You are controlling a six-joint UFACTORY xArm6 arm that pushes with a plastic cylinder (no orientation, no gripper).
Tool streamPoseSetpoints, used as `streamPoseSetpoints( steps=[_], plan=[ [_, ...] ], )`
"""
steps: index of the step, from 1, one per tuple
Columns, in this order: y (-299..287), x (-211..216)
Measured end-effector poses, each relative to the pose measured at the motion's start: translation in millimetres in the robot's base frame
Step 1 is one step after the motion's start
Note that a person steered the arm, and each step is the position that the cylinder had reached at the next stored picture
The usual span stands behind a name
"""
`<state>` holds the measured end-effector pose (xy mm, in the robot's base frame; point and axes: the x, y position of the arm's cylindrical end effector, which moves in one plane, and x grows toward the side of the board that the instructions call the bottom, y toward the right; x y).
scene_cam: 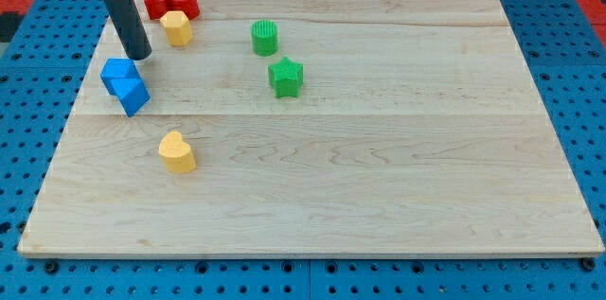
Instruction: Push yellow hexagon towards bottom right
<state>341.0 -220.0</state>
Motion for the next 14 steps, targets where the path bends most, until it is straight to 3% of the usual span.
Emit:
streamPoseSetpoints(
  steps=[3,4,5,6,8,10,12,14],
  plan=[
    [-24.9,-30.5],
    [-0.9,-58.5],
    [46.0,-59.9],
    [104.6,-48.8],
    [120.3,-48.4],
    [181.7,-21.2],
    [123.4,-11.1],
    [203.1,13.2]
  ],
)
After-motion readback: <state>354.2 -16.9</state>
